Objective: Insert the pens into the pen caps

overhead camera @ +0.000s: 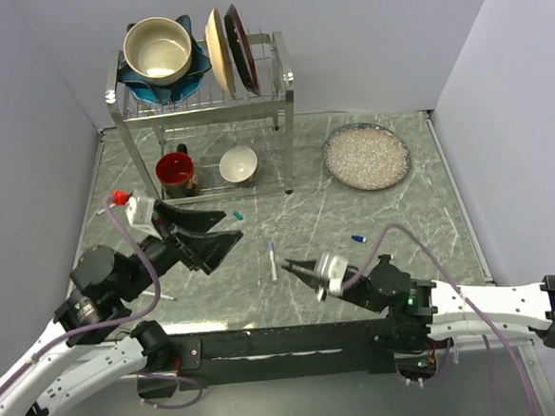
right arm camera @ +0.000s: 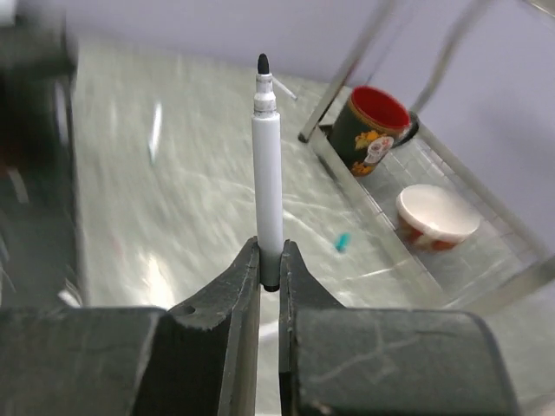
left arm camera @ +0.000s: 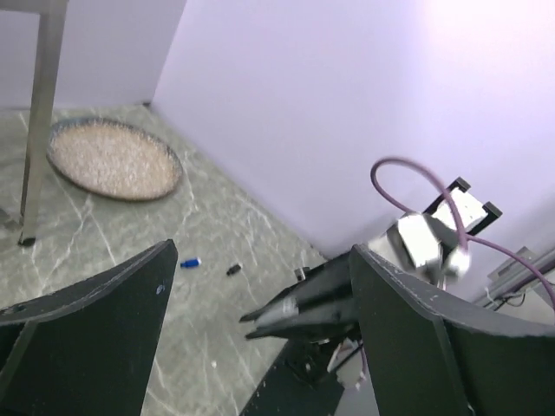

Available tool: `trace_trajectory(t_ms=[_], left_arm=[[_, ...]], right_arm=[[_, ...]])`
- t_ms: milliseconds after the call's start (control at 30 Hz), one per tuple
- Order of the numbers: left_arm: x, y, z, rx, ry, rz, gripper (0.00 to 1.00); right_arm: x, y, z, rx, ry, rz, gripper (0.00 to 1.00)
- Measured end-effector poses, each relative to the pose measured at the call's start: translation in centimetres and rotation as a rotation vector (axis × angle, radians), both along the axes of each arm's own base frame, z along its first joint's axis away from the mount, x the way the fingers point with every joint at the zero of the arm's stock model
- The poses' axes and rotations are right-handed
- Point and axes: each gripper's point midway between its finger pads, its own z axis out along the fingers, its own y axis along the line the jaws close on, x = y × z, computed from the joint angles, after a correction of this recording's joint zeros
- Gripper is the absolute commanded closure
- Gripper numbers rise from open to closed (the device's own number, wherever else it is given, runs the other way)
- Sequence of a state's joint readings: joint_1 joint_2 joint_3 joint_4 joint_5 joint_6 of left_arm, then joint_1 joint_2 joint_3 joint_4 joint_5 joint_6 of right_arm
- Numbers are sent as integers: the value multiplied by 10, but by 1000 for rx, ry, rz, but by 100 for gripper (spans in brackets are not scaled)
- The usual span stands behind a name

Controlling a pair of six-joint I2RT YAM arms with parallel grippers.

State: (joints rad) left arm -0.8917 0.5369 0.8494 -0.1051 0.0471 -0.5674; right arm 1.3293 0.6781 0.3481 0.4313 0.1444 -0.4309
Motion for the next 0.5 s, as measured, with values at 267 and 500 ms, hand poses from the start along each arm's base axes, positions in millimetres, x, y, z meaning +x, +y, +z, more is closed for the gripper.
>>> trace_trajectory(t_ms=[267,500], left_arm=[[5,-14,-47,5,-13,-29,22],[4,-34,-65,45,-2,-103,30]], right_arm=[[14,31,80,355,462,-87,100],[8,51,69,410,652,-51,100]])
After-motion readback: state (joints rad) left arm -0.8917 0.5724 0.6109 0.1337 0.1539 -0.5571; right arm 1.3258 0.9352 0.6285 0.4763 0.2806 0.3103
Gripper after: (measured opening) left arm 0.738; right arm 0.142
